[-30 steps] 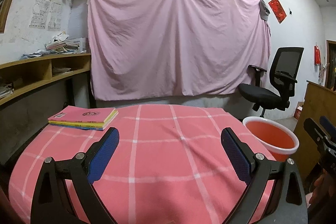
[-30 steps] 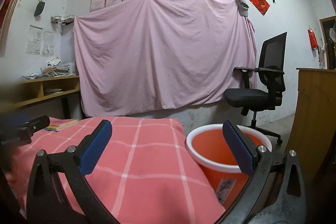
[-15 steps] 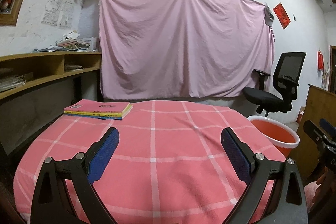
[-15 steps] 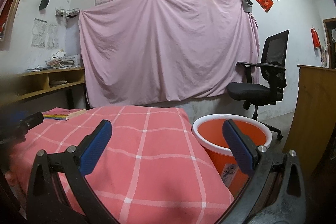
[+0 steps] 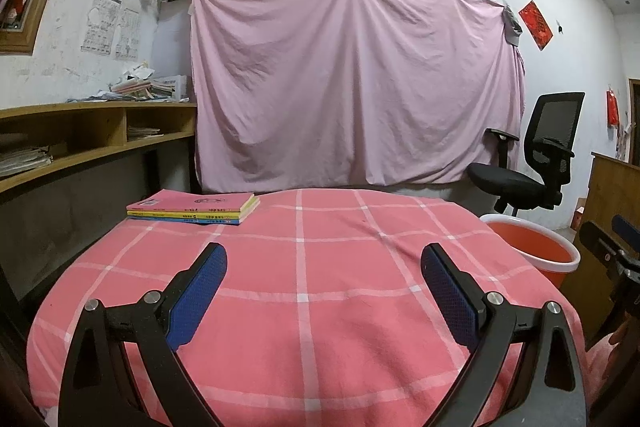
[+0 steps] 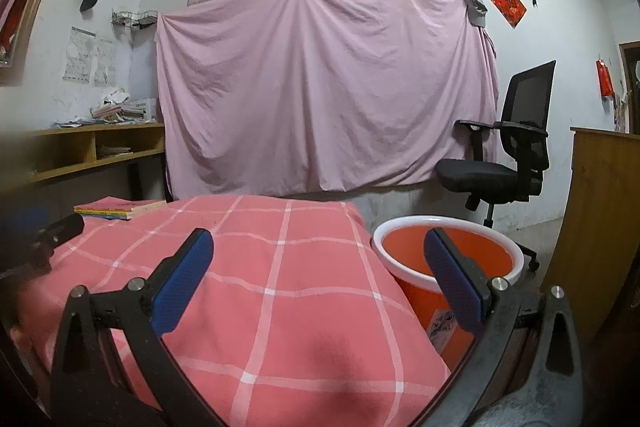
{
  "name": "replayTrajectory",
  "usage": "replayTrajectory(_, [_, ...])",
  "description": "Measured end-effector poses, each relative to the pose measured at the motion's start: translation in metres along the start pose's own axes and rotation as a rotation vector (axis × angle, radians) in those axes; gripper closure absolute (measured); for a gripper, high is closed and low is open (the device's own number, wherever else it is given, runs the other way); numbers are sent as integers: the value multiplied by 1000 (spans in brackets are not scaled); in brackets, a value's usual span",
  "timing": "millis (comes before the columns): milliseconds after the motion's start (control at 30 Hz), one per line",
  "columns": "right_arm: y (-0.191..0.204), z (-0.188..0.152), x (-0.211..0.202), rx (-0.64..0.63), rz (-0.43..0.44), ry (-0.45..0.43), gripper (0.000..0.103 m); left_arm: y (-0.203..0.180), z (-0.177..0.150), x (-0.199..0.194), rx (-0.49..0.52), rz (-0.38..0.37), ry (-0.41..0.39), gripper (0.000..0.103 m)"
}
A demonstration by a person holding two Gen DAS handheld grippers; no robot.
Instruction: Collect trash
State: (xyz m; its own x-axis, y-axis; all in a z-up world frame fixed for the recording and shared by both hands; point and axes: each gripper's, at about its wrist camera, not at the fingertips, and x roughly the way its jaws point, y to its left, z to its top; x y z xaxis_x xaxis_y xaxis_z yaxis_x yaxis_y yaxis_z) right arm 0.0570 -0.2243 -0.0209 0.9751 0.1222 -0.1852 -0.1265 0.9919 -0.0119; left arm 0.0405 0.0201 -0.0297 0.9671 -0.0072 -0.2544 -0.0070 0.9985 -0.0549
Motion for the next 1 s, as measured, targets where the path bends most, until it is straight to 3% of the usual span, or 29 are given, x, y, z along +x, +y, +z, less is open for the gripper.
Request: replayTrajectory(1000, [1,-5,9,-3,-3,26,0,0,-5,1,13,7,-2,8])
